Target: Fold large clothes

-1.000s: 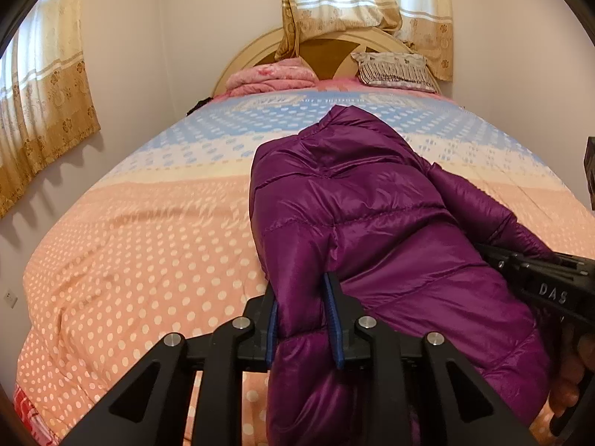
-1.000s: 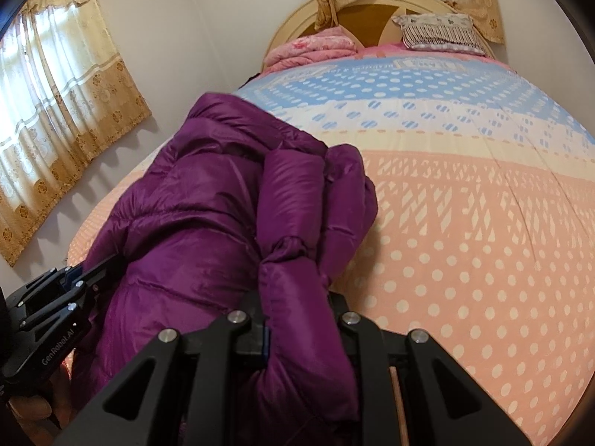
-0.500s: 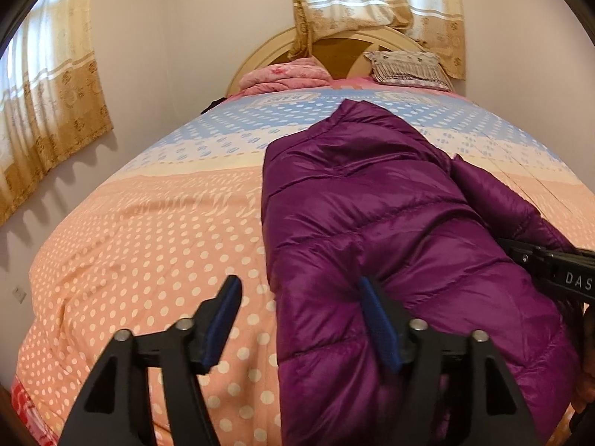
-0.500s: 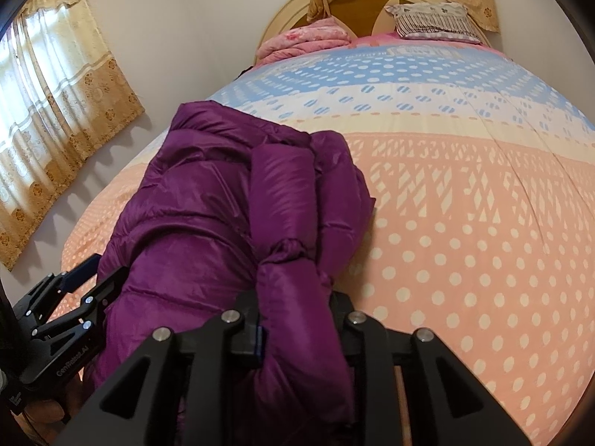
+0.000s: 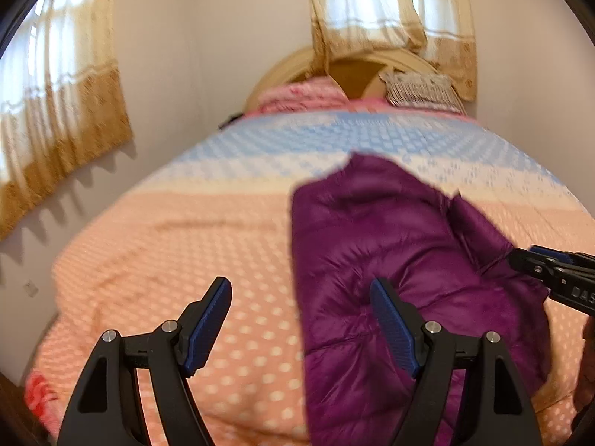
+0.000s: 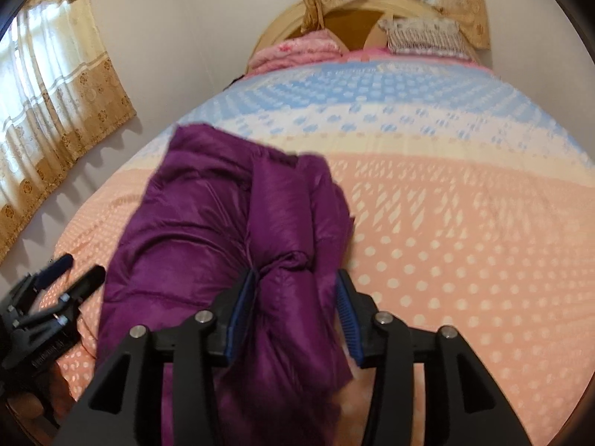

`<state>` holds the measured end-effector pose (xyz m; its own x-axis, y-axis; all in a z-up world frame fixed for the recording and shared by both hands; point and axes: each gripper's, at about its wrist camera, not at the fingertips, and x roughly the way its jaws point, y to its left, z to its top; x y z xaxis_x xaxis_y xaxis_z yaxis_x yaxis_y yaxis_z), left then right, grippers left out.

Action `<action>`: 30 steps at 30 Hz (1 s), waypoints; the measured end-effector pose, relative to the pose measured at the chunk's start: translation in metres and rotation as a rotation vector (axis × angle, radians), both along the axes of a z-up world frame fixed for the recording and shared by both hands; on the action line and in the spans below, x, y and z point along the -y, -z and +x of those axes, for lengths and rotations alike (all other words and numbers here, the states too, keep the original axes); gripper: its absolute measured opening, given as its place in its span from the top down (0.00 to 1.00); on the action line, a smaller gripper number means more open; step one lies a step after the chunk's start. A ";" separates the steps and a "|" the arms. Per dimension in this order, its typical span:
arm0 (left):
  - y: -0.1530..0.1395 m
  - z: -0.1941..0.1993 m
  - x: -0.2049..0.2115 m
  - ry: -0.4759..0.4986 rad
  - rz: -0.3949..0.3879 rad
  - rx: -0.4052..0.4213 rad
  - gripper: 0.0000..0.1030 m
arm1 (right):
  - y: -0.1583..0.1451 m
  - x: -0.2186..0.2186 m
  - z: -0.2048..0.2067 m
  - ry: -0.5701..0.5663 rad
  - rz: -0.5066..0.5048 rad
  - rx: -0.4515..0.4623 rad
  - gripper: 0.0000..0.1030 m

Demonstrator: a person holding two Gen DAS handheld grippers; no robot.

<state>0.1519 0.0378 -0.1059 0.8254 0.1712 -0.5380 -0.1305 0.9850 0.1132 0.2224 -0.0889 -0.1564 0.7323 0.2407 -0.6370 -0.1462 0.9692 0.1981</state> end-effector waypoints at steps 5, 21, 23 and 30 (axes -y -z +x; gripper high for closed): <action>-0.060 -0.061 -0.017 -0.078 -0.034 0.107 0.25 | -0.052 0.009 -0.059 0.018 -0.046 0.096 0.44; -0.112 -0.148 -0.010 -0.093 -0.118 0.208 0.23 | -0.124 0.008 -0.163 0.067 -0.067 0.284 0.27; -0.110 -0.147 -0.011 -0.095 -0.123 0.210 0.23 | -0.122 0.006 -0.162 0.063 -0.065 0.282 0.27; -0.106 -0.147 -0.009 -0.080 -0.125 0.192 0.23 | -0.120 0.009 -0.168 0.057 -0.061 0.278 0.27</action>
<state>0.0053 0.0469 0.0001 0.9011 0.1825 -0.3933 -0.2163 0.9754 -0.0432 0.0545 -0.0980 -0.0361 0.8922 0.1619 -0.4216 -0.1322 0.9863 0.0989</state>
